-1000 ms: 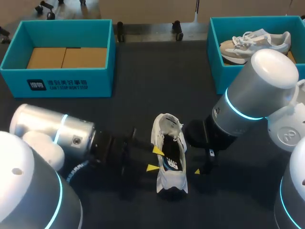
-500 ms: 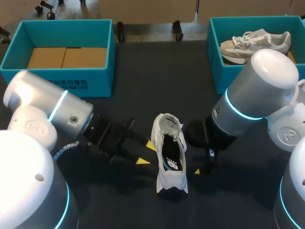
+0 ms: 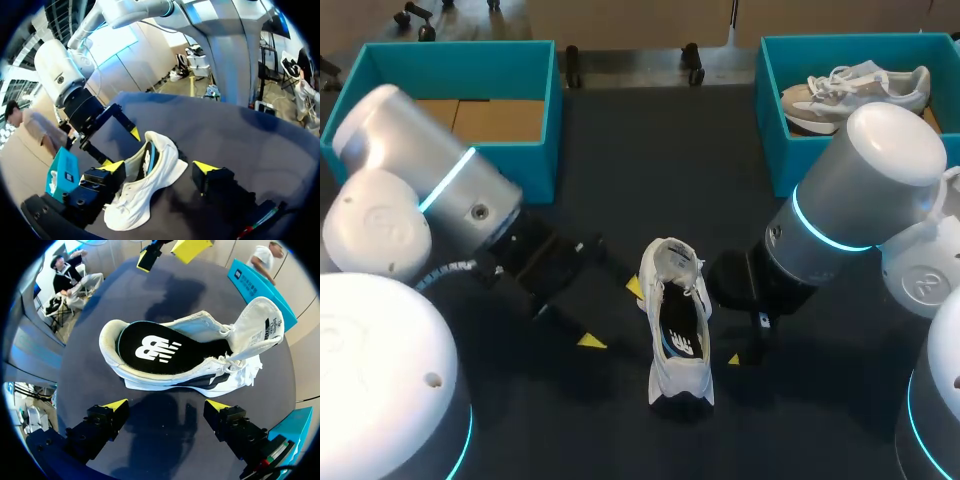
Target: Take the shoe out of the shoebox, open the shoe tongue, remove and reinsert the insole, then place the shoe into the shoebox
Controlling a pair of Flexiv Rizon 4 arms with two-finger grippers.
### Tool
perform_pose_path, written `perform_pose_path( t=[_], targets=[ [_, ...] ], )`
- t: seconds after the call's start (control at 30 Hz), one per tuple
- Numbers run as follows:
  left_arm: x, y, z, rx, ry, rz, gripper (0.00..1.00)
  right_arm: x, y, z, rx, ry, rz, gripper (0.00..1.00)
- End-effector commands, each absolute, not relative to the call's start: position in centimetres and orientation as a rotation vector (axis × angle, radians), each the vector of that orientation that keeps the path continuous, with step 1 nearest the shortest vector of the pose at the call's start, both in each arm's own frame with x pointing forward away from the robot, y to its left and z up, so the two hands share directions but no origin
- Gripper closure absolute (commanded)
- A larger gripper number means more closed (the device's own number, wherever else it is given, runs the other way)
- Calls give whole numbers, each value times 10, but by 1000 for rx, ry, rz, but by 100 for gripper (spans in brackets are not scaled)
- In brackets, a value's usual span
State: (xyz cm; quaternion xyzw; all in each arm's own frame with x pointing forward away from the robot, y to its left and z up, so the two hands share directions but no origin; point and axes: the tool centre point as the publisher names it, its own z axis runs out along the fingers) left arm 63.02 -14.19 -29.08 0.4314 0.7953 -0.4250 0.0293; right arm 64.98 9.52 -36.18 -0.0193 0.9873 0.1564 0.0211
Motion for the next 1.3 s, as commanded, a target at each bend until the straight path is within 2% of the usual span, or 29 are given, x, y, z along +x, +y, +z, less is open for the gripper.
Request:
perform_pose_path(
  t=[0.03,0.33,0.97,1.3],
  targets=[
    [628,-131,-280,1366,2498,-1281,0,649,96,-363,-58,3057,484,0],
    [626,-120,-278,1412,2595,-1209,0,647,90,-358,-61,3051,484,0],
    [623,-87,-267,1412,2804,-994,0,652,12,-329,-1,3035,429,0],
    [623,-87,-267,1412,2804,-994,0,652,12,-329,-1,3035,429,0]
  ],
)
